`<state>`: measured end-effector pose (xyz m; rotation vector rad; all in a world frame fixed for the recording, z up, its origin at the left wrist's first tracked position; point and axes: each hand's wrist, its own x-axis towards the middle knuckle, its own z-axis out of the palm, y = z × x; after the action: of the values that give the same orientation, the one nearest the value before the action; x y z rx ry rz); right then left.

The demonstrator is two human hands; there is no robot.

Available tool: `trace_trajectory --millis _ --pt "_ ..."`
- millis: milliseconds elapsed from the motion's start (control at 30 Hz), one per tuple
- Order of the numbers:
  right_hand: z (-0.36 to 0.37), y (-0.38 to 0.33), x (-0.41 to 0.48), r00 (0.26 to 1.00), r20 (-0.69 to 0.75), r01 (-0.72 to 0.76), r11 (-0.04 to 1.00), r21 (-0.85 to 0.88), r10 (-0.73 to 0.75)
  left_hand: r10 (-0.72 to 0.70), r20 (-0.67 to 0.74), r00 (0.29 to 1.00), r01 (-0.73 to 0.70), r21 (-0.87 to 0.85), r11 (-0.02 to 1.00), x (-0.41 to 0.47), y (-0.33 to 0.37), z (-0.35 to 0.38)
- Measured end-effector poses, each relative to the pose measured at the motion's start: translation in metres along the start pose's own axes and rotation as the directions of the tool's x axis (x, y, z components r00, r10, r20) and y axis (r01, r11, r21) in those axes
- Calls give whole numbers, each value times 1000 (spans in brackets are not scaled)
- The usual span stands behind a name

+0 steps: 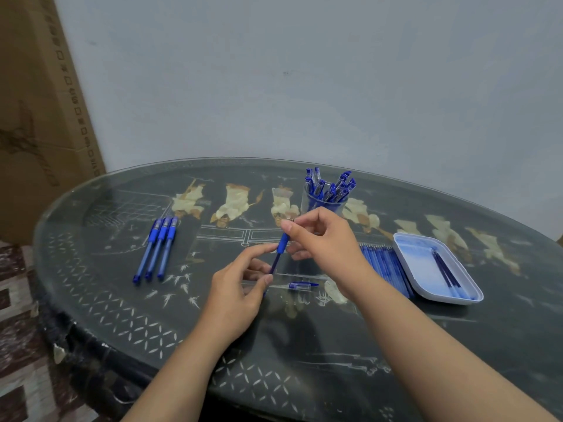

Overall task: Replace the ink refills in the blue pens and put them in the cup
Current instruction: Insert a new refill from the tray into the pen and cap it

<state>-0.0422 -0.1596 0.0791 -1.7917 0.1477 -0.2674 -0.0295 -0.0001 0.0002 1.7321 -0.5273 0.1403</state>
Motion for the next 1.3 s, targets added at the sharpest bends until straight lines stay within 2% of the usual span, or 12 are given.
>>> trace_trajectory --millis 100,267,433,533,633,900,967,1000,1033,1100,1167,1300 --pt "1 -1 -1 998 51 21 1000 -14 -20 -1 -3 1000 1 14 1000 0 -1 0" --pt "4 1 -1 997 -51 46 996 -71 -50 6 10 1000 -7 31 1000 -1 1 0" --pt "3 -1 -3 999 32 -9 999 50 8 -1 1 1000 1 34 999 0 0 -1" --pt "4 2 -2 999 -31 43 999 13 -42 6 -3 1000 -6 51 999 0 0 0" --pt "7 1 -1 996 -90 26 999 28 -23 13 -5 1000 -12 57 998 0 0 1" --pt "7 3 -3 996 -53 -69 996 50 72 32 -22 999 -31 65 997 0 -2 0" --pt "2 11 -4 994 -83 -75 996 -49 71 16 -41 999 -15 44 999 1 -2 0" --pt "-3 18 -4 996 -80 -47 979 -196 32 9 -49 999 -8 34 999 1 -3 0" --pt "-9 25 -4 999 -35 -11 910 -414 -4 4 -55 998 -3 25 1000 2 -3 0" --pt "-18 37 -7 987 156 97 636 -766 38 -7 -57 998 7 15 1000 2 -4 0" --pt "-21 49 -9 960 257 167 508 -845 113 -21 -56 998 21 4 1000 2 -3 1" --pt "-22 55 -11 957 284 199 561 -803 66 -38 -47 998 38 -1 999 2 -3 0"
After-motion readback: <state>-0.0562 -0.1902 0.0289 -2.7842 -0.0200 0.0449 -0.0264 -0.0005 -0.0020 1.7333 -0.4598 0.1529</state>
